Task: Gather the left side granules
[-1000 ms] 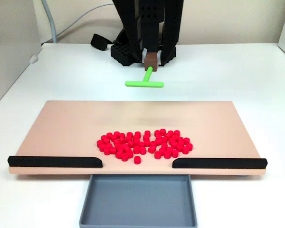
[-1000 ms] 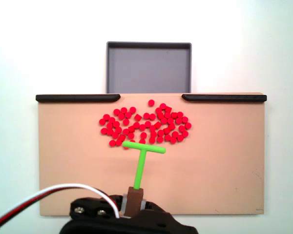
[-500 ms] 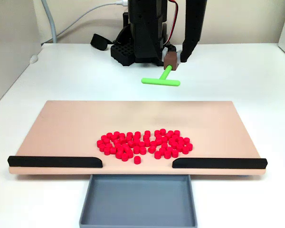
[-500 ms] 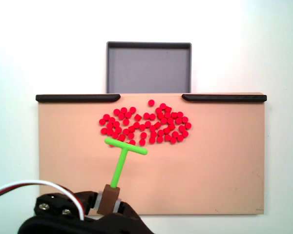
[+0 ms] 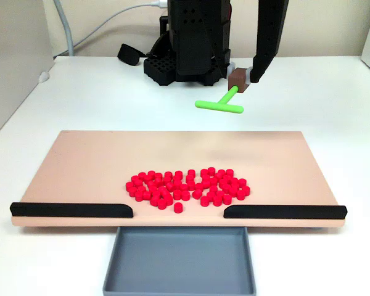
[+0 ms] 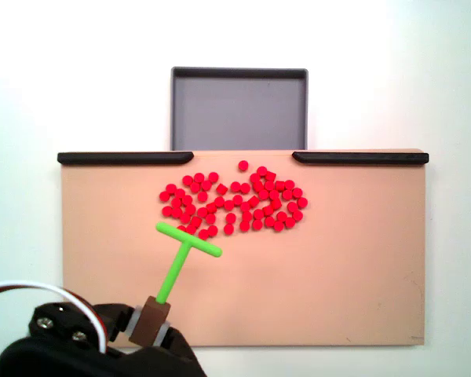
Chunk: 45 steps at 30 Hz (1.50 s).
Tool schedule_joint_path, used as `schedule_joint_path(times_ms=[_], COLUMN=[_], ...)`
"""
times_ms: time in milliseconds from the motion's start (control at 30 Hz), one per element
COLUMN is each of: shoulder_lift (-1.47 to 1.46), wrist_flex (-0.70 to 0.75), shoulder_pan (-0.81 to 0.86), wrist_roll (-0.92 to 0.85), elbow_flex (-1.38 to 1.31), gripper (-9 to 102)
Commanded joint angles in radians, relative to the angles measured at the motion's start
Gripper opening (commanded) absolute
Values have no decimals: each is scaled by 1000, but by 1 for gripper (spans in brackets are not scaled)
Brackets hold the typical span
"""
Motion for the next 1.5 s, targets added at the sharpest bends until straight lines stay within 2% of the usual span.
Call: schedule_joint_path(times_ms=[0, 600, 1467], shoulder_lift=[0, -35, -230], wrist_flex=[-5, 9, 12], shoulder_pan=[-9, -98, -176], wrist_roll=[28, 318, 704], elbow_flex=[-34, -35, -242], gripper=[0, 0, 0])
